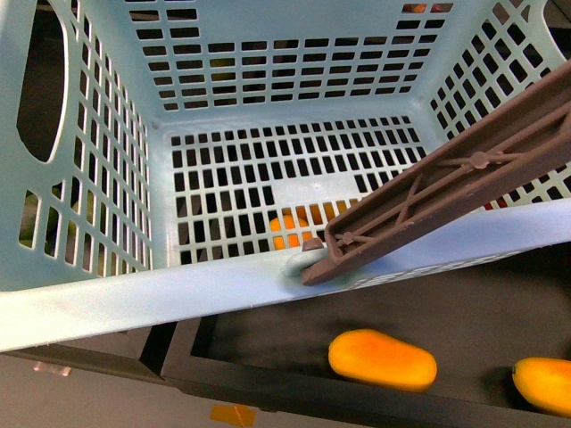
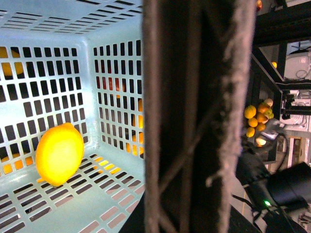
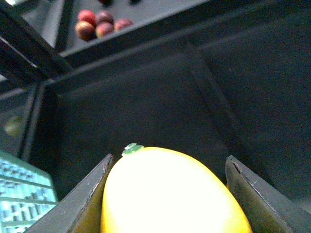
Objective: Pick lemon and mango into basket
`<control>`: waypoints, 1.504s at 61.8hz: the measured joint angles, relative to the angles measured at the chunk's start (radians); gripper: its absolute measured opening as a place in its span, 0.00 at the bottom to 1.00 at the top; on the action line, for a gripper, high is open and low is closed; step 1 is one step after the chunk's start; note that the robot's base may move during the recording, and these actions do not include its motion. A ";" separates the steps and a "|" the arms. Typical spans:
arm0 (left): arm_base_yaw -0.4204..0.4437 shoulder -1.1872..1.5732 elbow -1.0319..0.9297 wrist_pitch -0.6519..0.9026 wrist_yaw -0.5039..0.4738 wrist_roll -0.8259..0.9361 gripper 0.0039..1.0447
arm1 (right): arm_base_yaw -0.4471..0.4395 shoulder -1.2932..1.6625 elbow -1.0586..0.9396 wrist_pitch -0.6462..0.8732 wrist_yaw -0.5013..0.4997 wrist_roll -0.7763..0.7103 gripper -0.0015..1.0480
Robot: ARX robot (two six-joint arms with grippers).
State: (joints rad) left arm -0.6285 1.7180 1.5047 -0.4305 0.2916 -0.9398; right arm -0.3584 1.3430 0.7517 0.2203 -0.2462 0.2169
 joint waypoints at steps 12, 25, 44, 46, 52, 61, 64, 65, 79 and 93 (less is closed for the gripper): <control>0.000 0.000 0.000 0.000 0.001 0.000 0.04 | 0.206 -0.130 0.020 -0.031 0.138 0.026 0.58; 0.000 0.000 0.000 0.000 0.001 0.000 0.04 | 0.474 -0.121 0.039 -0.018 0.249 0.024 0.58; 0.000 0.000 0.000 0.000 0.000 0.000 0.04 | 0.660 -0.023 0.062 0.007 0.370 -0.042 0.77; 0.000 0.000 0.000 0.000 0.000 0.000 0.04 | 0.660 -0.023 0.062 0.004 0.377 -0.045 0.82; 0.000 0.000 0.000 0.000 0.000 0.000 0.04 | 0.656 -0.035 0.062 -0.007 0.393 -0.048 0.93; -0.001 0.002 0.000 0.000 0.003 -0.001 0.04 | 0.628 -0.103 0.036 -0.052 0.443 -0.053 0.92; -0.001 0.002 0.000 0.000 0.000 0.000 0.04 | 0.614 -0.137 0.016 -0.079 0.461 -0.052 0.92; -0.001 0.002 0.000 0.000 -0.001 0.000 0.04 | 0.607 -0.156 0.005 -0.095 0.473 -0.052 0.92; 0.000 0.002 0.000 0.000 -0.001 -0.001 0.04 | 0.515 -0.366 -0.251 0.234 0.399 -0.163 0.68; -0.002 0.002 0.000 0.000 0.000 0.000 0.04 | 0.459 -0.499 -0.475 0.332 0.341 -0.206 0.23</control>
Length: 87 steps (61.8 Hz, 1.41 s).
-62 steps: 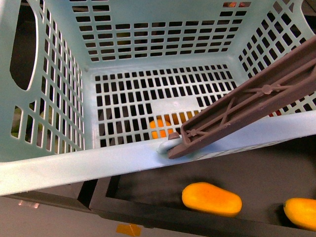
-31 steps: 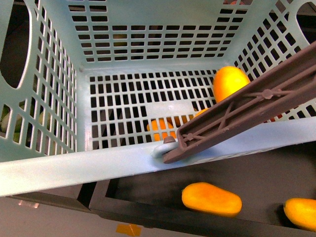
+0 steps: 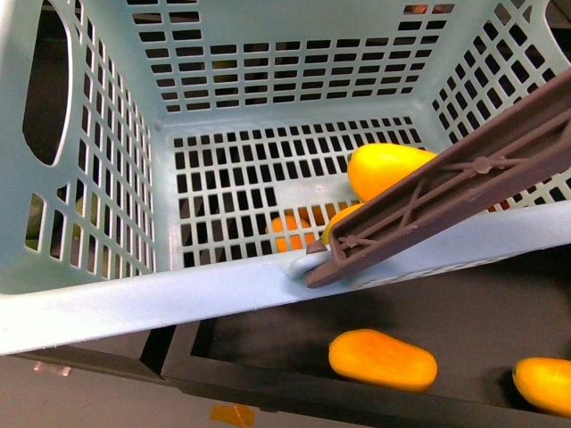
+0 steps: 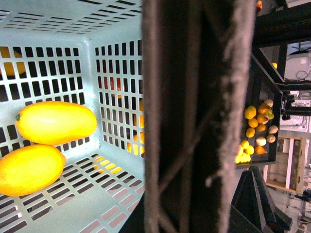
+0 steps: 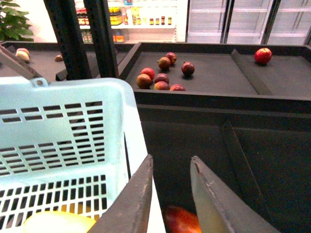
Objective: Pick lemon and mango into basket
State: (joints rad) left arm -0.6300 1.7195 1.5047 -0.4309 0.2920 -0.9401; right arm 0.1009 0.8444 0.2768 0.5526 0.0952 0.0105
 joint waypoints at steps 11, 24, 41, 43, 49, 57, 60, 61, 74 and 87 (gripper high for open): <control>0.000 0.000 0.000 0.000 -0.002 0.000 0.04 | -0.085 -0.109 -0.100 -0.002 -0.088 -0.007 0.02; 0.000 0.000 0.000 0.000 0.000 0.000 0.04 | -0.097 -0.219 -0.170 -0.042 -0.093 -0.007 0.02; 0.000 0.000 0.000 0.000 -0.002 0.001 0.04 | -0.098 -0.352 -0.222 -0.124 -0.093 -0.007 0.02; 0.000 0.000 0.000 0.000 -0.002 0.001 0.04 | -0.098 -0.367 -0.226 -0.134 -0.093 -0.007 0.02; 0.000 0.000 0.000 0.000 -0.001 0.000 0.04 | -0.098 -0.405 -0.237 -0.163 -0.093 -0.007 0.02; 0.000 0.000 0.000 0.000 0.000 0.000 0.04 | -0.098 -0.438 -0.259 -0.155 -0.093 -0.007 0.02; 0.000 0.000 0.000 0.000 0.000 0.001 0.04 | -0.098 -0.448 -0.259 -0.159 -0.093 -0.007 0.02; 0.000 0.000 0.000 0.000 0.000 0.000 0.04 | -0.098 -0.454 -0.259 -0.165 -0.095 -0.008 0.02; 0.000 0.000 0.000 0.000 -0.001 0.001 0.04 | -0.098 -0.533 -0.259 -0.240 -0.094 -0.007 0.02; 0.000 0.000 0.000 0.000 -0.001 0.001 0.04 | -0.098 -0.602 -0.259 -0.310 -0.094 -0.007 0.02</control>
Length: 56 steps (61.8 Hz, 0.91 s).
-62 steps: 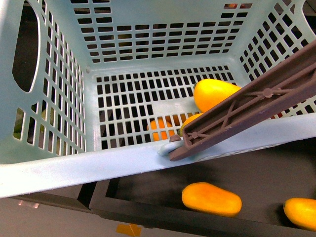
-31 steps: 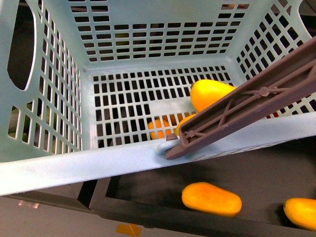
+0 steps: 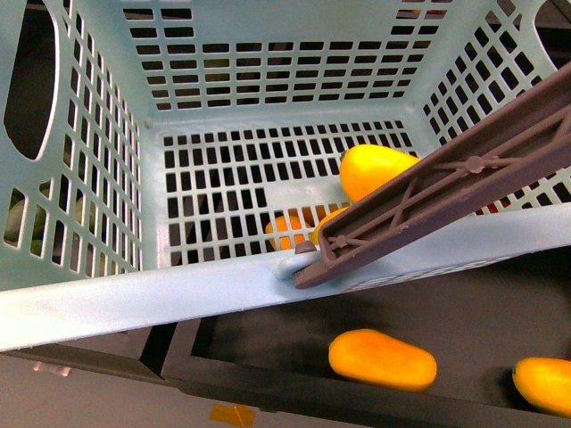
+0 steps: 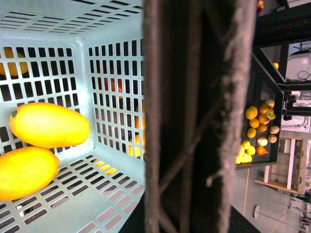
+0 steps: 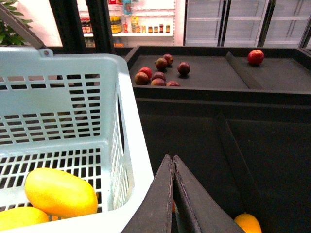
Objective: Pick lemon and mango into basket
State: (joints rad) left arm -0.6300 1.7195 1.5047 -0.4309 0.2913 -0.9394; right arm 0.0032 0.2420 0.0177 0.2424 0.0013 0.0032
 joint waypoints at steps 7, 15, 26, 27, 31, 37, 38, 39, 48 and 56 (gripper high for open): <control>0.000 0.000 0.000 0.000 0.000 0.000 0.04 | 0.000 -0.031 0.000 -0.030 0.000 0.000 0.02; 0.000 0.000 0.000 0.000 0.000 0.000 0.04 | 0.000 -0.075 0.000 -0.076 0.000 0.000 0.02; 0.001 0.000 0.000 0.000 -0.002 0.000 0.04 | 0.000 -0.233 0.000 -0.239 0.000 0.000 0.02; 0.001 0.000 0.000 0.000 -0.002 0.001 0.04 | 0.000 -0.233 0.000 -0.239 0.000 0.000 0.02; 0.001 0.000 0.000 0.000 -0.002 0.000 0.04 | 0.000 -0.235 0.000 -0.240 0.000 0.000 0.02; 0.001 0.000 0.000 0.000 0.000 -0.003 0.04 | 0.000 -0.235 0.000 -0.241 0.000 0.000 0.02; 0.001 0.000 0.000 0.000 0.000 -0.002 0.04 | 0.000 -0.235 0.000 -0.241 0.000 0.000 0.02; 0.001 0.000 0.000 0.000 0.000 -0.001 0.04 | 0.000 -0.235 0.000 -0.241 0.000 -0.001 0.07; 0.001 0.000 0.000 0.000 0.000 -0.001 0.04 | 0.000 -0.236 0.000 -0.241 0.000 -0.001 0.40; 0.001 0.000 0.000 0.000 0.000 -0.001 0.04 | 0.000 -0.236 0.000 -0.241 0.000 -0.001 0.63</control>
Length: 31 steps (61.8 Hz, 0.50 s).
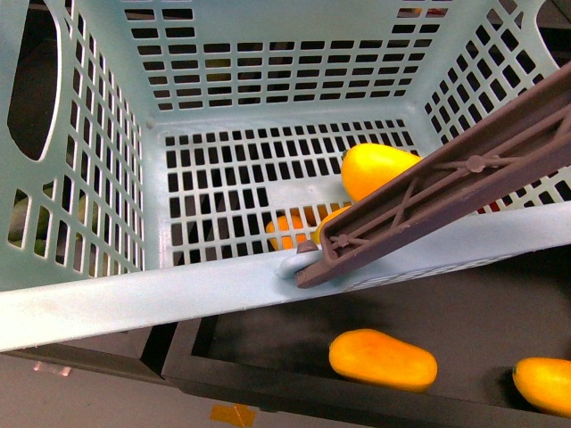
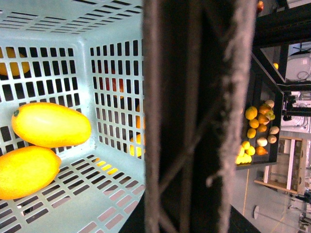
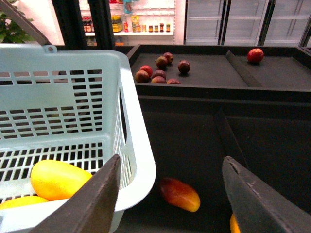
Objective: Pick lemon and mango into basket
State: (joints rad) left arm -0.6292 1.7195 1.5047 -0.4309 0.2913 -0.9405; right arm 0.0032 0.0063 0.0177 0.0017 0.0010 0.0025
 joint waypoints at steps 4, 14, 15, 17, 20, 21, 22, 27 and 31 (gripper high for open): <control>0.000 0.000 0.000 0.000 0.000 0.000 0.04 | 0.000 0.000 0.000 0.000 0.000 0.000 0.73; -0.011 0.000 0.000 0.000 0.003 0.002 0.04 | 0.000 -0.001 0.000 0.000 0.003 0.000 0.93; -0.013 0.000 0.000 0.000 0.011 0.002 0.04 | 0.000 -0.001 0.000 0.000 0.002 0.000 0.92; -0.014 0.000 0.000 0.000 0.021 -0.002 0.04 | 0.000 -0.001 0.000 0.000 0.002 0.000 0.91; -0.014 0.000 0.000 0.000 0.028 -0.014 0.04 | 0.000 -0.001 0.000 0.000 0.002 0.000 0.92; -0.014 0.000 0.000 0.000 0.028 -0.018 0.04 | 0.000 -0.001 0.000 0.000 0.002 0.000 0.92; -0.014 0.000 0.000 0.000 0.026 -0.019 0.04 | 0.000 -0.001 0.000 -0.001 0.003 0.000 0.92; -0.013 0.000 0.000 0.000 0.014 -0.013 0.04 | 0.000 -0.001 0.000 -0.001 0.002 0.000 0.92; -0.011 0.000 0.000 0.000 0.012 -0.013 0.04 | 0.000 -0.002 0.000 -0.002 0.002 0.000 0.92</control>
State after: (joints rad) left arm -0.6399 1.7195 1.5047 -0.4309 0.3031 -0.9535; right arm 0.0032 0.0048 0.0177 -0.0002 0.0025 0.0029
